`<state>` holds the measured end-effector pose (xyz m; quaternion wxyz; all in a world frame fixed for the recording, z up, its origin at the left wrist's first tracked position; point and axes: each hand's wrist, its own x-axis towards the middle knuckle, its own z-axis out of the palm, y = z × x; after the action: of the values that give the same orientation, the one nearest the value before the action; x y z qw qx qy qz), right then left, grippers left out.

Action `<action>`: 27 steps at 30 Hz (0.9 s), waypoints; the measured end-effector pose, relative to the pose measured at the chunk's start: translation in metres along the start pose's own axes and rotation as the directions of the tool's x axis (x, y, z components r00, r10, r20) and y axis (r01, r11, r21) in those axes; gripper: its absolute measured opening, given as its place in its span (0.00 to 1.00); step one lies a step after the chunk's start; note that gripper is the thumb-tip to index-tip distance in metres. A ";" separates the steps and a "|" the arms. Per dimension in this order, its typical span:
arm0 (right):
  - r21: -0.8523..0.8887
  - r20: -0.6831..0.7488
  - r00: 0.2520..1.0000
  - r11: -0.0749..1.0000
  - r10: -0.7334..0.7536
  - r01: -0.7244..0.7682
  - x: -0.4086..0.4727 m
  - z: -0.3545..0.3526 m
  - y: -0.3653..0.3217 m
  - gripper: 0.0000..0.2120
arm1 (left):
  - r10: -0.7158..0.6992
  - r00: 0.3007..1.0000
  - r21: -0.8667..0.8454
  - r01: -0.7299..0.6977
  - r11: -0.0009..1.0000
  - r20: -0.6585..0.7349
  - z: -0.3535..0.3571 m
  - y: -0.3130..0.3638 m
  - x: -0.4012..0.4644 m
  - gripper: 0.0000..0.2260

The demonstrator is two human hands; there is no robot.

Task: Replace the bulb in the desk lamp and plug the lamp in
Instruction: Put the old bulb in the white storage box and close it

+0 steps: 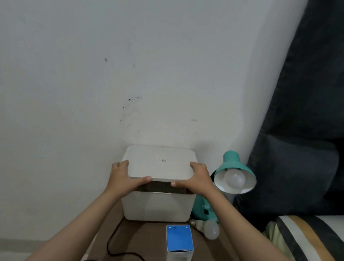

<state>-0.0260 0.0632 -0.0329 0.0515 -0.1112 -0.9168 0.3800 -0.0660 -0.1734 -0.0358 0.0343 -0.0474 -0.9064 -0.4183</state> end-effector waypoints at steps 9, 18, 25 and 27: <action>-0.026 -0.097 0.983 0.987 -0.159 0.157 -0.079 -0.020 -0.013 0.53 | 0.118 0.988 -0.006 -0.119 0.993 -0.094 -0.020 0.006 -0.073 0.51; -0.154 -0.090 0.980 0.975 -0.177 0.162 -0.226 0.002 0.056 0.52 | 0.100 0.994 0.065 -0.096 0.993 -0.047 0.010 -0.028 -0.236 0.44; -0.101 -0.042 0.996 0.992 -0.075 0.071 -0.320 0.044 0.130 0.60 | -0.002 0.998 0.102 -0.004 0.995 0.060 0.046 -0.070 -0.328 0.48; -0.096 -0.009 0.999 0.995 -0.033 0.032 -0.333 0.054 0.143 0.61 | -0.026 0.997 0.127 0.017 0.992 0.075 0.055 -0.079 -0.342 0.48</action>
<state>0.3106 0.0432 -0.1754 0.0573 -0.1007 -0.9354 0.3340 0.2629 -0.2019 -0.1660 -0.0019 -0.0512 -0.9322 -0.3582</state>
